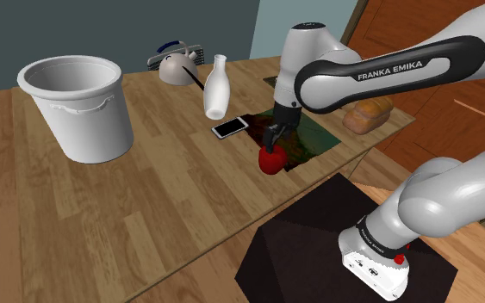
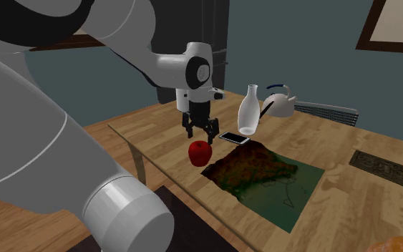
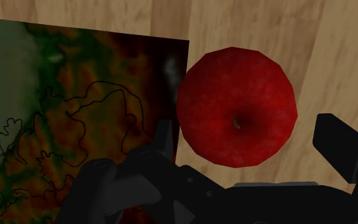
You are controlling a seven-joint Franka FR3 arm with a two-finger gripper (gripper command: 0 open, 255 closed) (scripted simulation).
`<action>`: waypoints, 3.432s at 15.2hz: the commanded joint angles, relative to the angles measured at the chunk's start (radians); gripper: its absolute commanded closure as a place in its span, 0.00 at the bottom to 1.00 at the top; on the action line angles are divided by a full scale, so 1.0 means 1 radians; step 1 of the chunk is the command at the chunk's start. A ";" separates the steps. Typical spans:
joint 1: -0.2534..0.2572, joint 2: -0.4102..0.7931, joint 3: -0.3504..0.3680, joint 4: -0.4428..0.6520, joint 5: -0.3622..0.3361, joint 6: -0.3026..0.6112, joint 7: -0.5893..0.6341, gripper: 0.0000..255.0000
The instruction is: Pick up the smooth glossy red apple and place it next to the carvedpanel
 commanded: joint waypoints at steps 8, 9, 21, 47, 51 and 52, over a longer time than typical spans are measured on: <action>0.000 0.000 0.000 0.000 0.000 0.000 0.000 1.00; 0.000 0.000 0.000 0.000 0.000 0.000 0.000 1.00; 0.001 -0.062 -0.018 0.102 0.002 -0.164 -0.012 1.00; -0.035 -0.070 -0.093 0.379 -0.042 -0.448 -0.089 1.00; -0.073 -0.028 -0.155 0.387 -0.081 -0.413 -0.175 1.00; -0.082 -0.015 -0.170 0.392 -0.090 -0.405 -0.196 1.00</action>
